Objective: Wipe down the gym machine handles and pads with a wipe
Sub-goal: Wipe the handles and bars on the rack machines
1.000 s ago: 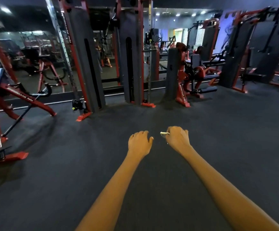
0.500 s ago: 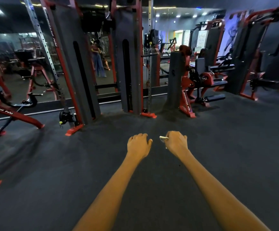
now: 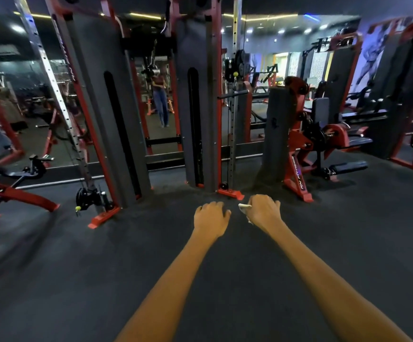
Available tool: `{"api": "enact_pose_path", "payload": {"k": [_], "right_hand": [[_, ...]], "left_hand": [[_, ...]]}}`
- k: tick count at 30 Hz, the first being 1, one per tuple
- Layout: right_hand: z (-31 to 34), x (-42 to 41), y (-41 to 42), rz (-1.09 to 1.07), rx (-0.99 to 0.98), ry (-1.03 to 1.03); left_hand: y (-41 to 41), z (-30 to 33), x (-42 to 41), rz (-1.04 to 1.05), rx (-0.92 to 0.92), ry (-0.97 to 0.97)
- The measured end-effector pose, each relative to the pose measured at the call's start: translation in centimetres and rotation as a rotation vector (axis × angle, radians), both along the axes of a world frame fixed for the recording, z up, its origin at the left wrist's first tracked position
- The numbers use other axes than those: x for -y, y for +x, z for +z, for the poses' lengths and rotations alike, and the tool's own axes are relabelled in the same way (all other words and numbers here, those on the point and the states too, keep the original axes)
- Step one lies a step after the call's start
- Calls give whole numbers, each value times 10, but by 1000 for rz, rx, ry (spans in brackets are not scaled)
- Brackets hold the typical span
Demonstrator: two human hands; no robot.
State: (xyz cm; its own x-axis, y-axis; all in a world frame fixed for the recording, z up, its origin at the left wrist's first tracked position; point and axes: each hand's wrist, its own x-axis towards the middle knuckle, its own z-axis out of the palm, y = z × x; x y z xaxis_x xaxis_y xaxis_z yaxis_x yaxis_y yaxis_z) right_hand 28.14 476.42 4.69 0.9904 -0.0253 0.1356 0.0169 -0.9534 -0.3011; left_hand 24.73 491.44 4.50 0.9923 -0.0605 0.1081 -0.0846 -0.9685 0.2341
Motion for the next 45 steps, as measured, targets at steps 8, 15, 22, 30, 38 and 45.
{"api": "enact_pose_path", "payload": {"k": [8,15,22,30,38,45], "right_hand": [[8,-29,229,1,8,33],[29,-52,415,-42,40,78],[26,-69,579,-90,24,118],[21,-76,761,-103,28,114],[32,-64,929,-108,23,236],[33,-42,1052,-85,128,438]], "left_hand": [[230,2,-25,-48,47,0],[426,22,-61,-55,85,-21],[583,20,-82,-101,83,-36],[768,7,-104,-106,104,-31],[953,34,-97,-127,182,-72],[1095,36,-78,-134,326,-180]]}}
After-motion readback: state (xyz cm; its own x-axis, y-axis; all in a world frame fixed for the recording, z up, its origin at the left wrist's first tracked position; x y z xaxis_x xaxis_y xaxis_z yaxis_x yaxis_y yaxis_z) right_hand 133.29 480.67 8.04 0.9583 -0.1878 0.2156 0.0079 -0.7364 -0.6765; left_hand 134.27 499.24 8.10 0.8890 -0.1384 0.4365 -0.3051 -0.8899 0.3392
